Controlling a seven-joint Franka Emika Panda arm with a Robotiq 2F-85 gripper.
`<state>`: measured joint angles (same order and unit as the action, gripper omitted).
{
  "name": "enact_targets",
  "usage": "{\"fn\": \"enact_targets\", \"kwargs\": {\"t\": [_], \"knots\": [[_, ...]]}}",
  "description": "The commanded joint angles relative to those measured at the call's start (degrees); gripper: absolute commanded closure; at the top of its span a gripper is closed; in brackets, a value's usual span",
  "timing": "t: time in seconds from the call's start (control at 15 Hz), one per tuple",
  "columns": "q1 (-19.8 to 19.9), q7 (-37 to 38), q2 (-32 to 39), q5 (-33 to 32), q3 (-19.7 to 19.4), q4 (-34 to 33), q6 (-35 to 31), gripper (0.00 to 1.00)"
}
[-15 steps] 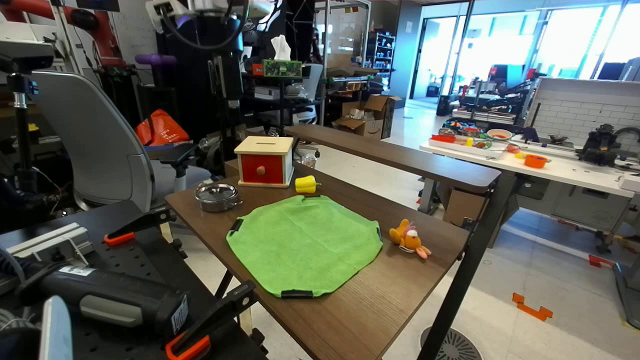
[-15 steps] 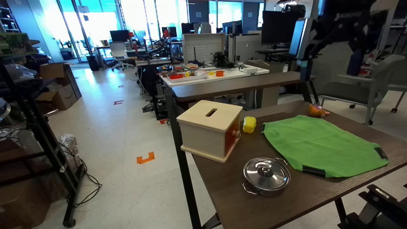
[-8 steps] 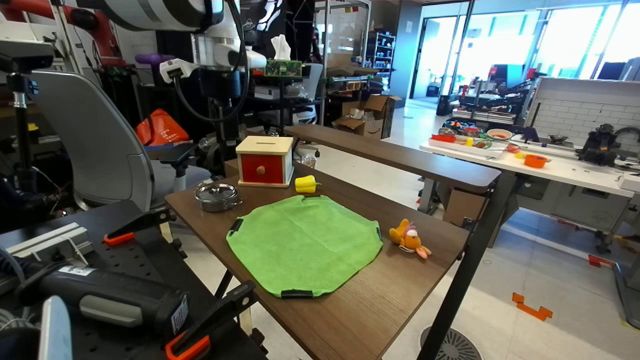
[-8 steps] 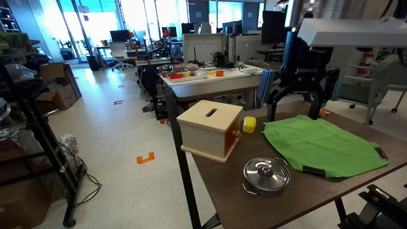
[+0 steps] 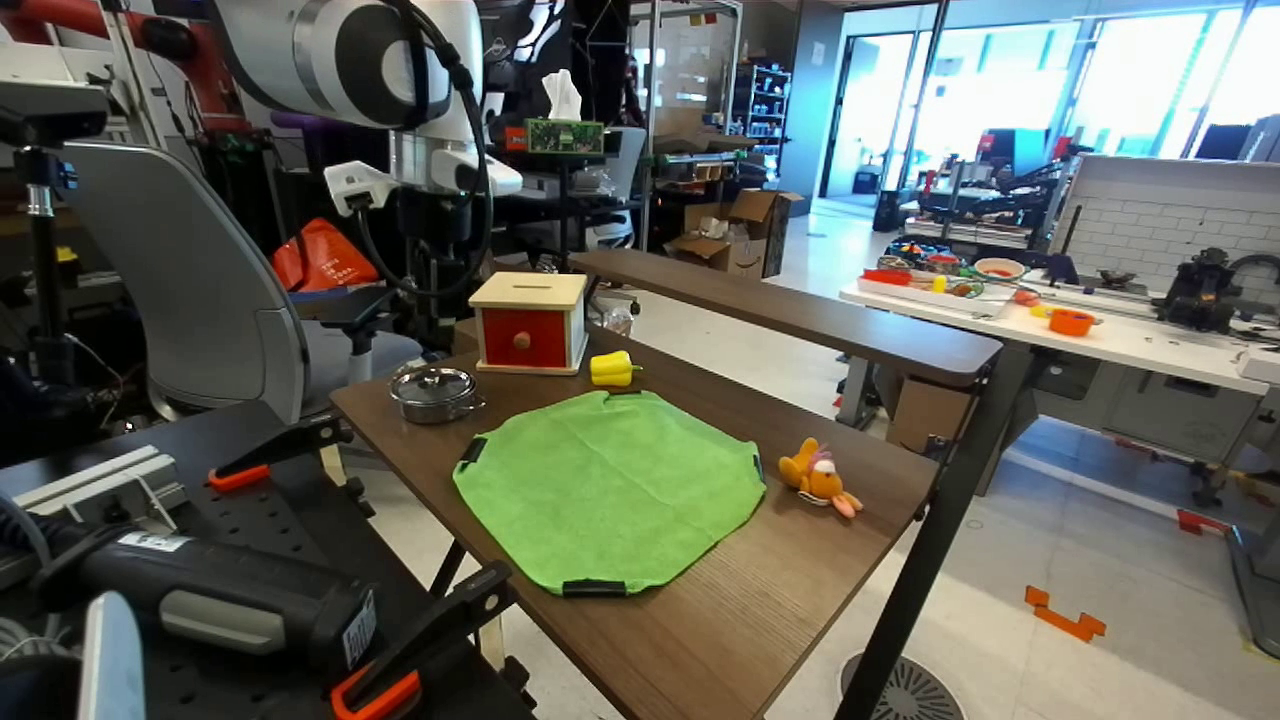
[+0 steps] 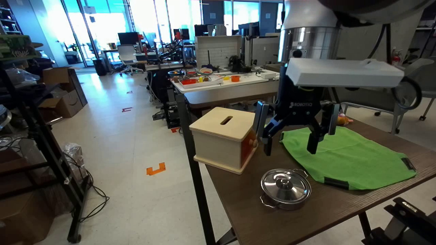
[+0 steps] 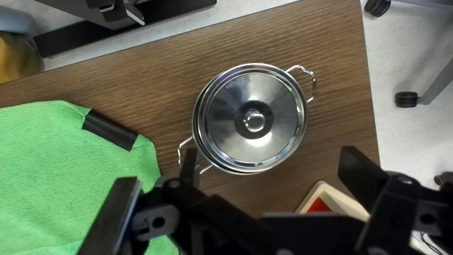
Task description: Remove the lid from the pot
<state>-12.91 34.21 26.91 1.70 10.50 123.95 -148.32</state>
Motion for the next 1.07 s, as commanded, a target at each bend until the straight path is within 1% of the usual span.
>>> {"fn": "enact_targets", "kwargs": {"t": [0.0, 0.33, 0.6, 0.67, 0.73, 0.8, 0.87, 0.93, 1.0], "knots": [[-2.80, -0.99, 3.37, 0.99, -2.74, -3.52, 1.41, 0.00], [-5.66, -0.01, 7.27, 0.02, -5.37, -5.28, 1.84, 0.00], [-7.26, -0.23, 8.95, 0.00, -6.20, -5.28, 1.66, 0.00], [-7.42, -0.39, 9.24, 0.05, -6.31, -5.30, 1.62, 0.05], [-7.74, -0.34, 9.38, -0.06, -6.53, -5.25, 1.36, 0.26], [-7.84, -0.34, 9.41, 0.05, -6.57, -5.19, 1.13, 0.30], [-7.94, -0.34, 9.45, 0.13, -6.65, -5.21, 1.12, 0.31], [-8.07, -0.41, 9.40, 0.03, -6.78, -5.17, 1.06, 0.37], [-8.24, -0.31, 9.39, -0.06, -6.93, -5.23, 1.07, 0.47]]}}
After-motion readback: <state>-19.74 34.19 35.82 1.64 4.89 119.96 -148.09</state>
